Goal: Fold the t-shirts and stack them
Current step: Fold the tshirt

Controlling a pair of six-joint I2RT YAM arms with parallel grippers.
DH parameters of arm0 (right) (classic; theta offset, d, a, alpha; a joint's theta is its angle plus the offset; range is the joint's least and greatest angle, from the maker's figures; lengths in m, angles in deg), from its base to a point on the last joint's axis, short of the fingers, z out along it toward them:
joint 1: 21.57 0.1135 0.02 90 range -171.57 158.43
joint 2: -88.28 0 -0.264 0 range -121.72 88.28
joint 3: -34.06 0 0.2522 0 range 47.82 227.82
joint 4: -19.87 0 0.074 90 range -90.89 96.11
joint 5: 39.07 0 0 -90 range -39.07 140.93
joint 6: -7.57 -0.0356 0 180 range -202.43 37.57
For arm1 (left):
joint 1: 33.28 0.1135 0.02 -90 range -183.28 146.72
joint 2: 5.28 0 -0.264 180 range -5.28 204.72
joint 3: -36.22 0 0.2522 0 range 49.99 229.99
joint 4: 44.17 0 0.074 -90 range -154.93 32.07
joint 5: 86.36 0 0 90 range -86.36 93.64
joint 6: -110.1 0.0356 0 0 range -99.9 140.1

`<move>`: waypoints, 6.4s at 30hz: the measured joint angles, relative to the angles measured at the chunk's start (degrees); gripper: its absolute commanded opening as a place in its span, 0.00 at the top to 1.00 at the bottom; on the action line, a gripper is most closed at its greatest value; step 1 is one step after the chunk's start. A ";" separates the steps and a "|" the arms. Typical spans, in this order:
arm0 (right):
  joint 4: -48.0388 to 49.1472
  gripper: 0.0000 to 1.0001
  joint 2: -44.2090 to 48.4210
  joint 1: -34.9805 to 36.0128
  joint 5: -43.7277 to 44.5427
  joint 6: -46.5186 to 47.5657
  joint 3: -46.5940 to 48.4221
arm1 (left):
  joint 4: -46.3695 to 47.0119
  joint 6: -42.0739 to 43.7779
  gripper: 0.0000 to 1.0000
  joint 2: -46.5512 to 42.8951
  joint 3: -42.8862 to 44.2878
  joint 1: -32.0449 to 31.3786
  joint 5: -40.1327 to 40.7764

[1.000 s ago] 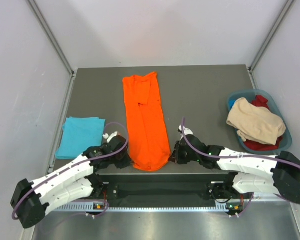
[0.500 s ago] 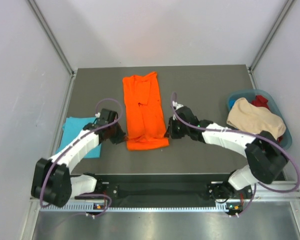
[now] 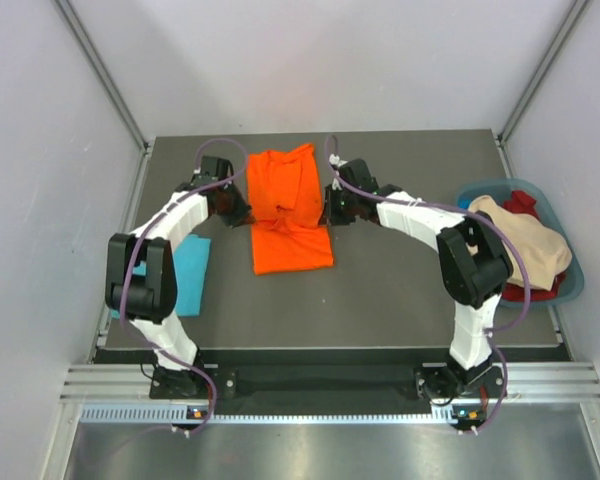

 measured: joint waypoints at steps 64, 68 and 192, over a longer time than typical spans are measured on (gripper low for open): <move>-2.54 0.79 -14.16 -6.80 -7.30 4.59 16.31 | 2.78 4.74 0.83 2.10 3.52 -0.42 1.53; -2.47 0.79 -14.16 -6.80 -7.48 4.61 16.33 | 4.68 4.66 0.86 5.44 3.52 -1.64 -0.72; 10.67 0.69 20.63 0.46 -9.68 -3.28 -34.47 | -11.23 5.68 0.75 -12.96 -16.59 -14.23 8.98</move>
